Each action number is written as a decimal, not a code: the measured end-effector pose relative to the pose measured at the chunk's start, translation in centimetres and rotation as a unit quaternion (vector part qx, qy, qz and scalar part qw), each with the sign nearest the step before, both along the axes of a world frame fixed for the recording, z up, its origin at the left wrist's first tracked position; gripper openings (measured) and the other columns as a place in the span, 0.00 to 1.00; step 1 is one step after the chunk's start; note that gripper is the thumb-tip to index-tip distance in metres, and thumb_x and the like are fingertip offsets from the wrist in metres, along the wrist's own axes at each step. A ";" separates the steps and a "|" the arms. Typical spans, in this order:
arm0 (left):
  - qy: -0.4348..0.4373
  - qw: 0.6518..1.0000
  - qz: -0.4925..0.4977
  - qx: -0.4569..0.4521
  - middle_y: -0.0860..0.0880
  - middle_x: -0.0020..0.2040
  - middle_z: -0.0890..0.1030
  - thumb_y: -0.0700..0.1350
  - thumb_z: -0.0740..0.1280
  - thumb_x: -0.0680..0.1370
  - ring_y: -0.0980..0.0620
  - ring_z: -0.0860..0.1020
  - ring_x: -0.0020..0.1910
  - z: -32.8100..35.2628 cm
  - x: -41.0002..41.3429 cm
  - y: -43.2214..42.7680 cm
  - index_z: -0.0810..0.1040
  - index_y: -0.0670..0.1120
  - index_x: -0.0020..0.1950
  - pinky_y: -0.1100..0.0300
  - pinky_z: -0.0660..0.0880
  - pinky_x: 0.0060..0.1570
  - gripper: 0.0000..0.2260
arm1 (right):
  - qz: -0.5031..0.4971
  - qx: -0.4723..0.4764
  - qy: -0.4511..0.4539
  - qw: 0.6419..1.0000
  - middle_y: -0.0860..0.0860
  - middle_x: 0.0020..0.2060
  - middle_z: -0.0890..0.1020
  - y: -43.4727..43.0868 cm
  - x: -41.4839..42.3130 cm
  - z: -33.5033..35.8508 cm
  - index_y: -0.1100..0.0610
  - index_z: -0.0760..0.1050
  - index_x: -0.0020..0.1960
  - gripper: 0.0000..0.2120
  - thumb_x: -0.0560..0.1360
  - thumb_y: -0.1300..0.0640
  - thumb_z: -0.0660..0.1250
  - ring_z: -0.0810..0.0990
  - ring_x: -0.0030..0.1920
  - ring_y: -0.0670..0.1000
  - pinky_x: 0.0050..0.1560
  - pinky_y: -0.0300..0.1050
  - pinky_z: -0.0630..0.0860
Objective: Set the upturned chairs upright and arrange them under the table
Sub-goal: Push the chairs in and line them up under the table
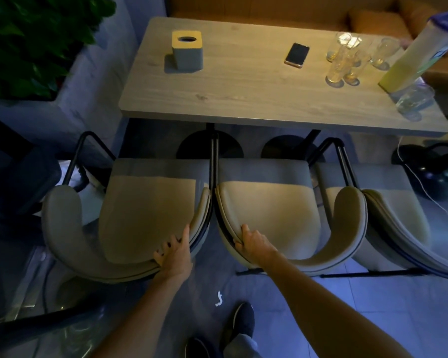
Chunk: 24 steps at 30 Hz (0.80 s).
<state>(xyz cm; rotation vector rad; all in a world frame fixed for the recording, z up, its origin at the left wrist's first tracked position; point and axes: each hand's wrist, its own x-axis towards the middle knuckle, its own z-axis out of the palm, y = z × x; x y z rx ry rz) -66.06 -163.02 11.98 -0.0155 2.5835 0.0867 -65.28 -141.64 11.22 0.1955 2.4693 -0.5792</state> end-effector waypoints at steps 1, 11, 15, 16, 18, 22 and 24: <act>0.004 1.000 0.002 -0.002 0.42 0.72 0.63 0.48 0.70 0.76 0.42 0.63 0.71 0.0 0.0 0.1 0.37 0.57 0.79 0.41 0.60 0.67 0.46 | 0.000 -0.002 0.000 1.000 0.60 0.52 0.80 0.1 0.0 -0.1 0.60 0.63 0.67 0.20 0.82 0.48 0.57 0.76 0.42 0.54 0.42 0.44 0.70; 0.025 0.999 0.025 -0.013 0.42 0.69 0.67 0.42 0.69 0.76 0.43 0.66 0.68 -0.7 0.2 0.4 0.42 0.58 0.80 0.41 0.62 0.66 0.43 | -0.007 0.012 0.001 1.000 0.63 0.53 0.79 0.0 0.3 -0.6 0.60 0.62 0.67 0.23 0.80 0.45 0.57 0.80 0.51 0.64 0.51 0.54 0.77; 0.039 0.999 0.029 -0.014 0.43 0.69 0.68 0.42 0.68 0.77 0.44 0.67 0.68 -1.0 0.3 0.5 0.42 0.58 0.80 0.43 0.63 0.65 0.42 | -0.005 -0.004 -0.004 1.000 0.63 0.52 0.79 0.2 0.2 -0.5 0.60 0.63 0.65 0.21 0.81 0.45 0.58 0.80 0.51 0.64 0.49 0.53 0.75; 0.036 0.999 0.031 -0.011 0.42 0.69 0.68 0.42 0.68 0.77 0.44 0.66 0.68 -1.0 0.3 0.5 0.42 0.58 0.80 0.43 0.63 0.65 0.42 | -0.004 -0.004 -0.005 1.000 0.63 0.52 0.79 0.3 0.1 -0.6 0.60 0.63 0.64 0.21 0.81 0.46 0.58 0.80 0.51 0.64 0.48 0.52 0.75; 0.029 0.999 0.036 -0.003 0.42 0.70 0.67 0.41 0.68 0.76 0.43 0.66 0.68 -0.9 0.2 0.4 0.42 0.58 0.80 0.43 0.63 0.65 0.43 | -0.001 -0.003 -0.008 1.000 0.63 0.52 0.79 0.3 0.1 -0.6 0.60 0.63 0.64 0.21 0.80 0.45 0.59 0.80 0.51 0.64 0.48 0.52 0.75; 0.029 0.999 0.041 0.009 0.43 0.69 0.66 0.39 0.68 0.76 0.44 0.66 0.67 -0.9 0.3 0.4 0.43 0.58 0.79 0.44 0.63 0.65 0.42 | 0.005 0.003 -0.003 1.000 0.62 0.54 0.79 0.3 0.5 -0.5 0.61 0.62 0.65 0.23 0.81 0.44 0.58 0.80 0.52 0.64 0.49 0.53 0.74; 0.018 0.999 0.042 0.025 0.43 0.70 0.66 0.40 0.68 0.76 0.43 0.66 0.67 -0.9 0.2 0.2 0.43 0.58 0.79 0.44 0.63 0.64 0.42 | 0.009 0.007 -0.004 1.000 0.62 0.54 0.79 0.2 0.7 -0.2 0.61 0.63 0.65 0.23 0.81 0.44 0.57 0.79 0.53 0.62 0.49 0.51 0.74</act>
